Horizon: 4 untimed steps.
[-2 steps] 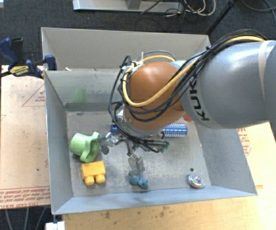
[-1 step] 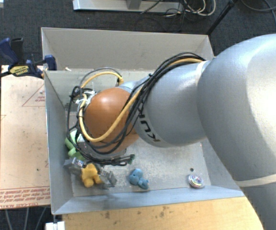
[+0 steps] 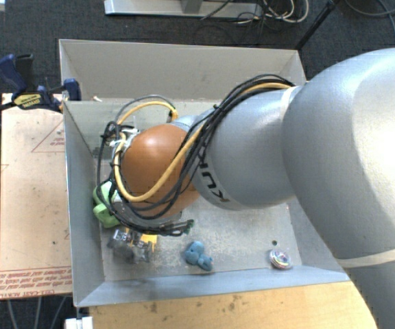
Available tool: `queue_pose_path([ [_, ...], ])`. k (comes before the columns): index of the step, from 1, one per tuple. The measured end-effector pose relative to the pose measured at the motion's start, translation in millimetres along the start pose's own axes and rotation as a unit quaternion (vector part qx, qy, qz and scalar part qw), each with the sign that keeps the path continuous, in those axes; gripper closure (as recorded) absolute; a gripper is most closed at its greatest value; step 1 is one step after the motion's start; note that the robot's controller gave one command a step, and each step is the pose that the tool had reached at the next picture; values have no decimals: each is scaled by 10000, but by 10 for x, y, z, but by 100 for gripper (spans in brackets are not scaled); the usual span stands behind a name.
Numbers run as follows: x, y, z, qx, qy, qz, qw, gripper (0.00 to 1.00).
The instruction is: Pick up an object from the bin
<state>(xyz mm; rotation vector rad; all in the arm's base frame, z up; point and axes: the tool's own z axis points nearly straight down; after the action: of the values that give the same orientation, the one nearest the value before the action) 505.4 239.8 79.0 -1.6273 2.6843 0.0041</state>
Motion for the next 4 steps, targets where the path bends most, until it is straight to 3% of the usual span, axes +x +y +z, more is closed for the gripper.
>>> queue_pose_path([
  [1,52,137,-954,27,-26,10,10000,100],
  [2,150,-31,-2179,21,-11,-2381,9712,100],
  [3,376,-345,-1075,-35,31,-2734,9619,100],
  [4,-296,-294,-333,-29,2,-2396,9709,100],
])
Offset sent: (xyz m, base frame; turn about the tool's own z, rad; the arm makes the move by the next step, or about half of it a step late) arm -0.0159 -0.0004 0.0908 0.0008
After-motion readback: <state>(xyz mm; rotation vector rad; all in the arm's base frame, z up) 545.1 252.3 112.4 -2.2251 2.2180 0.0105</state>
